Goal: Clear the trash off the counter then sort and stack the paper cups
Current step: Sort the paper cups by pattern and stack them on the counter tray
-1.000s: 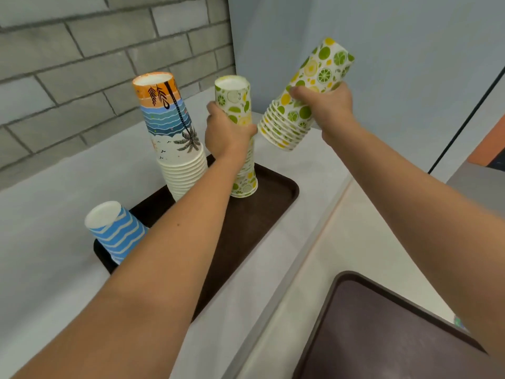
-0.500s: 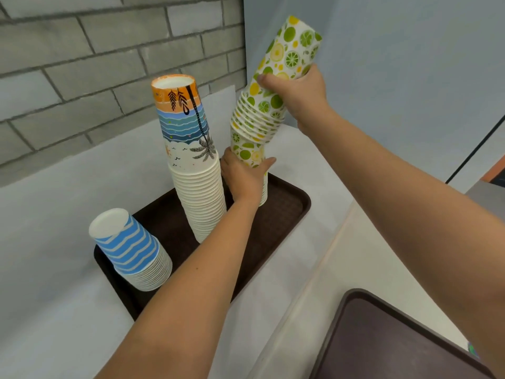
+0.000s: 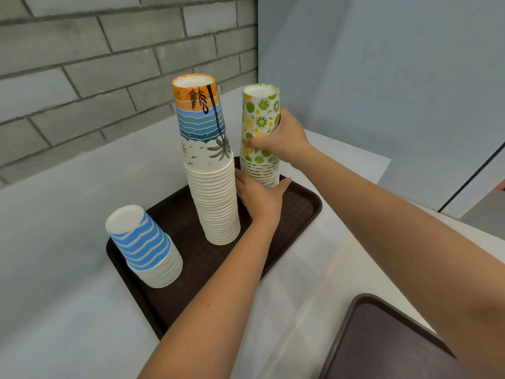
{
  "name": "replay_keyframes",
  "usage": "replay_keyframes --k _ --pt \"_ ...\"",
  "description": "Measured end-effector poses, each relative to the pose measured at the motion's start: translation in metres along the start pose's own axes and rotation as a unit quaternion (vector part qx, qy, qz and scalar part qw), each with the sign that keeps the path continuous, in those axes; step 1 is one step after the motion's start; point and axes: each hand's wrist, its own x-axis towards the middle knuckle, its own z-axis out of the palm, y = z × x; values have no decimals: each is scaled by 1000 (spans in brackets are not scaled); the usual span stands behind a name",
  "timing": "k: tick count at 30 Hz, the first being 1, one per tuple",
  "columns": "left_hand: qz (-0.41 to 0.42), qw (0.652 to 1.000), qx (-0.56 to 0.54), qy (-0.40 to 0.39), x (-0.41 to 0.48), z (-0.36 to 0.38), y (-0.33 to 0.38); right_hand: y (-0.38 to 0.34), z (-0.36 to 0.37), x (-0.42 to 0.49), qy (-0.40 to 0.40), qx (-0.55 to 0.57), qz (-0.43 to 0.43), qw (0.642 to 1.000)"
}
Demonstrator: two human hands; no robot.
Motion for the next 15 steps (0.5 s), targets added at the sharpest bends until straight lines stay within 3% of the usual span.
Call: replay_keyframes --k 9,13,15 --pt "-8 999 -2 -43 -35 -11 2 14 -4 -10 -43 61 11 997" --pt "47 992 -23 -114 -88 -43 -1 30 -3 -38 -23 30 31 999" --pt "106 987 -35 -113 -108 -71 -9 43 1 -55 -9 13 36 999"
